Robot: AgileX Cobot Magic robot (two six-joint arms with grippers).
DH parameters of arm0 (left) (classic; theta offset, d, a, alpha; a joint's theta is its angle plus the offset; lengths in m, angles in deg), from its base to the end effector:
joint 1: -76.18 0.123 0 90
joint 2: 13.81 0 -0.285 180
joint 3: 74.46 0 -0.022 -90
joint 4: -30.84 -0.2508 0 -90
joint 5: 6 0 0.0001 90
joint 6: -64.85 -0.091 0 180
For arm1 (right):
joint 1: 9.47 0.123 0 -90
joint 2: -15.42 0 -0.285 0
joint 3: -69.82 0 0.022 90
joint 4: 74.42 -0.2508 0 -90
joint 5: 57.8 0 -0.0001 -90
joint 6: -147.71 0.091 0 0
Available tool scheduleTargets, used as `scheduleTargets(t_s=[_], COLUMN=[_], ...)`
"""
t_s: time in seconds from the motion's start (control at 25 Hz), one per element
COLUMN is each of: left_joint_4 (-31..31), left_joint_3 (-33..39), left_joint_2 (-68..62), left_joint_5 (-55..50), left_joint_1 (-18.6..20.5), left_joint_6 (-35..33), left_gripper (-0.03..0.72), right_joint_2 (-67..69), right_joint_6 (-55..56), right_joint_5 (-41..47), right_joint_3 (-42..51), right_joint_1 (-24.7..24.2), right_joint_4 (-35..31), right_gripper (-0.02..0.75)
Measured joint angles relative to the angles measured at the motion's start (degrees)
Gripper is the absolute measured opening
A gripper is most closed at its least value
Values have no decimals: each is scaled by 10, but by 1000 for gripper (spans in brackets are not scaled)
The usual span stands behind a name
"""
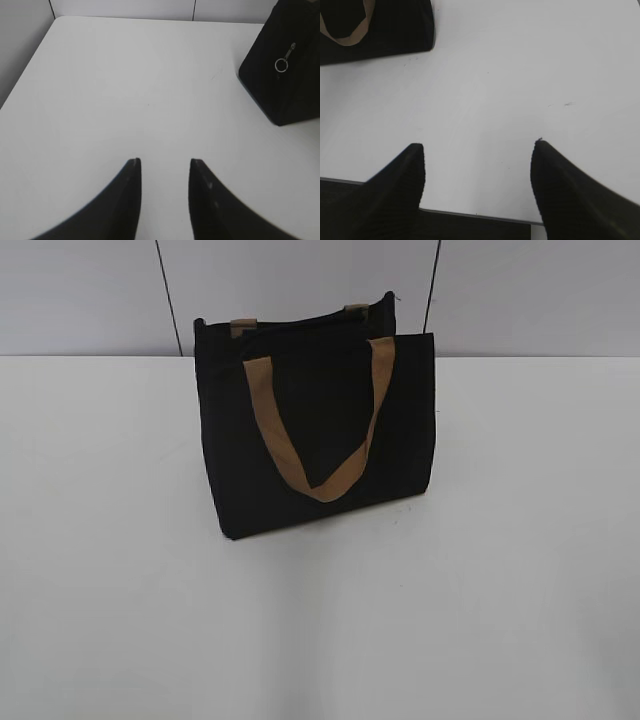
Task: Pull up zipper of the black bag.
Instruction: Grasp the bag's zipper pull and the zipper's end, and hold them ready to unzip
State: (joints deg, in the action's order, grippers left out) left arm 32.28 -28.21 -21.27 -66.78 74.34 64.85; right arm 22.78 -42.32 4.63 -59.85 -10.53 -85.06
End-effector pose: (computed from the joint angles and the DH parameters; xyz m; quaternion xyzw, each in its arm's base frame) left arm -0.0108 -0.0017 0.2884 0.0143 0.8408 -0.0212 0.5407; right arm -0.0042 0.0150 0.2676 -0.0713 0.8599 0.0442 0.5036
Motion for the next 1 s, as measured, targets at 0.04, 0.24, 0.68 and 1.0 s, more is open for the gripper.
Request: scheduleTargets(t_s=[0.04, 0.24, 0.68, 1.0], left_joint_4=[0, 1, -7, -2], left_joint_3=[0, 0, 0, -14], left_joint_2=[0, 0, -27, -87], left_joint_5=[0, 0, 1, 97], left_joint_1=[0, 0, 0, 0], left_joint_6=[0, 0, 0, 0], left_gripper=[244, 244, 474, 505], right_joint_2=[0, 0, 0, 0], right_joint_6=[0, 0, 0, 0], right_joint_5=[0, 0, 0, 0], right_joint_3=[0, 0, 0, 0], right_joint_1=[0, 0, 0, 0], right_joint_4=[0, 0, 0, 0], right_gripper=[503, 503, 503, 503])
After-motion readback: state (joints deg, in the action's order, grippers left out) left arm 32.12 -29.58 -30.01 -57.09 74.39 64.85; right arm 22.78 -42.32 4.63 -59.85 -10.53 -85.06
